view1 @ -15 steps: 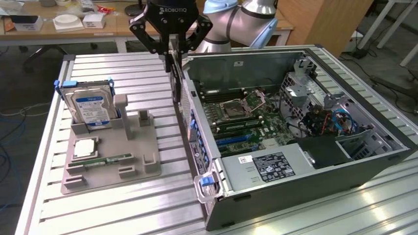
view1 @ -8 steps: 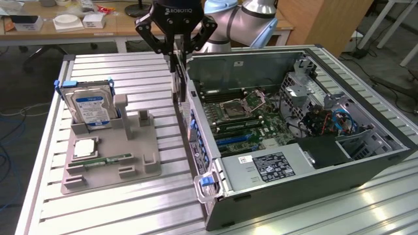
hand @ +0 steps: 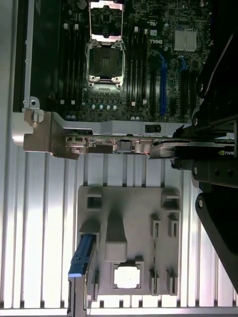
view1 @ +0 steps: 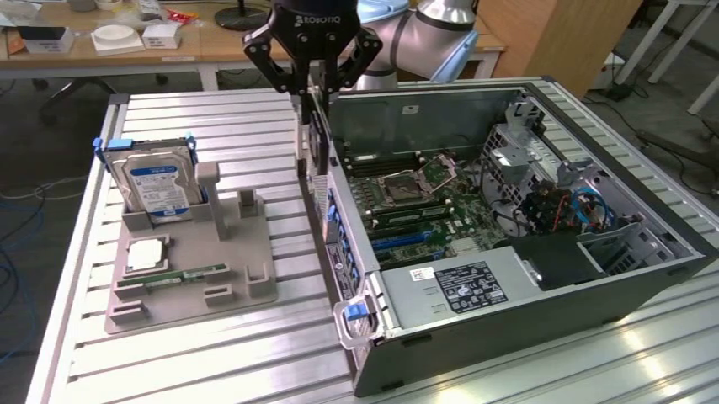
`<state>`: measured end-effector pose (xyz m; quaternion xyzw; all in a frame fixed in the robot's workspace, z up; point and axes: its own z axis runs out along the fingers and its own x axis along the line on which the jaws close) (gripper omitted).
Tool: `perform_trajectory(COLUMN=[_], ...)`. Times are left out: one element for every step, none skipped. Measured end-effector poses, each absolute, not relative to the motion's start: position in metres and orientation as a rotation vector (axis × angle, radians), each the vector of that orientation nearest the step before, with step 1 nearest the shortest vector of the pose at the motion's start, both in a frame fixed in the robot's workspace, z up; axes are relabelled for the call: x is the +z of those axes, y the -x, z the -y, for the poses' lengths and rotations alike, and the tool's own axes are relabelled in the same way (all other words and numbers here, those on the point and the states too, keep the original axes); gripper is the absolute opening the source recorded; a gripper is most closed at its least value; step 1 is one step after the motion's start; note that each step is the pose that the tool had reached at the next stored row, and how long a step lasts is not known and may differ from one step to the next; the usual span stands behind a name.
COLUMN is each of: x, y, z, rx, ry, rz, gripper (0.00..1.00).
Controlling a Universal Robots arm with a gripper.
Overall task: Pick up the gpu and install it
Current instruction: 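Pick up the gpu and move the gpu toward the slot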
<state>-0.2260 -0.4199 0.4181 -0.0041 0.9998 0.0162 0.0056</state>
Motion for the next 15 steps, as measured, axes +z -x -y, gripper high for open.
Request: perform_trajectory(x=[0.418,0.418,0.418,0.418,0.417,0.417,0.417,0.417,0.417,0.417,0.417,0.417,0.416,0.416,0.416], y=[0.225,0.224,0.223,0.222,0.221,0.220,0.219,0.218,0.217,0.216,0.215,0.215,0.214,0.213,0.212], z=[0.420,0.420,0.420,0.420,0.420,0.420,0.420,0.420,0.420,0.420,0.420,0.420,0.420,0.420,0.420], rx=[0.051,0.051,0.051,0.051,0.051,0.051,0.051,0.051,0.051,0.051,0.051,0.051,0.051,0.051,0.051], ry=[0.013,0.013,0.013,0.013,0.013,0.013,0.013,0.013,0.013,0.013,0.013,0.013,0.013,0.013,0.013], rz=[-3.130,-3.130,-3.130,-3.130,-3.130,-3.130,-3.130,-3.130,-3.130,-3.130,-3.130,-3.130,-3.130,-3.130,-3.130], gripper=[0.26,0.26,0.26,0.26,0.26,0.26,0.26,0.26,0.26,0.26,0.26,0.26,0.26,0.26,0.26])
